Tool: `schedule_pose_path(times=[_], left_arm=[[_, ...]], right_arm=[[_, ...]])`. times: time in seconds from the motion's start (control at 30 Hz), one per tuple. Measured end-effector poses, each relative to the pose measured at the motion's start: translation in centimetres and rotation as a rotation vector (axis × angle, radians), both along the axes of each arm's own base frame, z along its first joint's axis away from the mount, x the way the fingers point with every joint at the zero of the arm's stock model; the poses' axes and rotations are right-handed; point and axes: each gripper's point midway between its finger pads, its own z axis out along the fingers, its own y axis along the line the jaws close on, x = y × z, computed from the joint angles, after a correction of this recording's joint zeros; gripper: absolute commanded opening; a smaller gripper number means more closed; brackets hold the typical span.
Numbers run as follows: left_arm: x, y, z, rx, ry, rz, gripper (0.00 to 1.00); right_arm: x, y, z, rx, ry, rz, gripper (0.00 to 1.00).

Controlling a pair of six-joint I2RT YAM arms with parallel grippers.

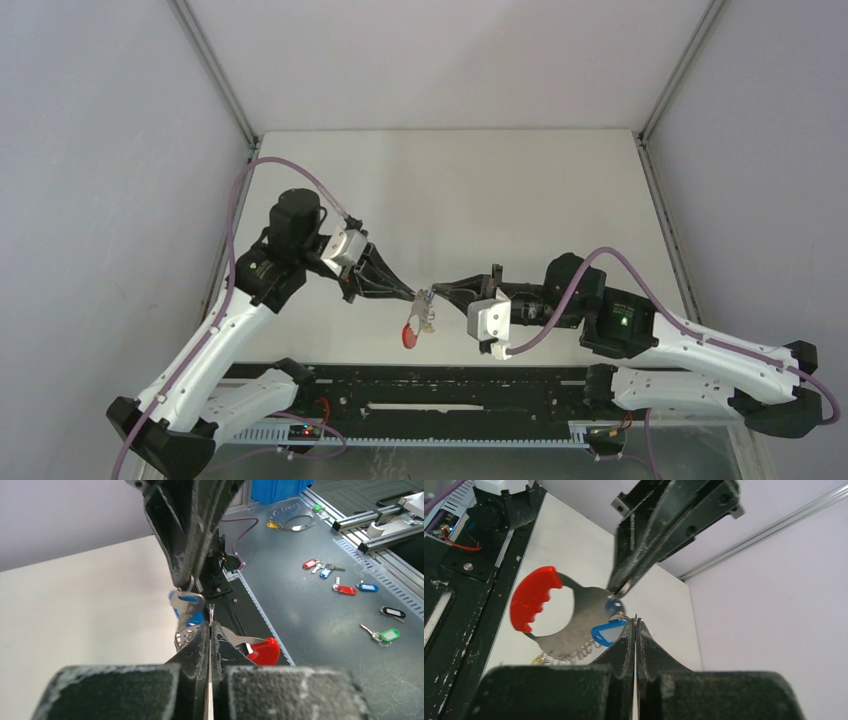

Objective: Put the keys on the keyring

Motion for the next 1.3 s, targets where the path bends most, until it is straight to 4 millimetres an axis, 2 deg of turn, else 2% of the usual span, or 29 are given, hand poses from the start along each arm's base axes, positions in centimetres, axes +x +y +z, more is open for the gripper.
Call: schedule_pose_path(times=[0.33, 0.8, 1.3], left_arm=[[-0.3, -0.5, 2.6, -0.043, -0.027, -0.066, 0.0], [0.3, -1.3, 2.4, -0.034, 0.022, -0.111, 0.0], [0.6, -1.5, 2.5, -0.038, 0.024, -0.119, 0.0]], right_arm=[[-0.4, 0.2, -1.8, -0.02, -0.034, -0.025, 0.0], [0.5, -0.1, 1.3, 0.122, -0.103, -0.099, 0.0], [0.3, -0.5, 0.5, 0.104, -0.101, -0.098, 0.0]])
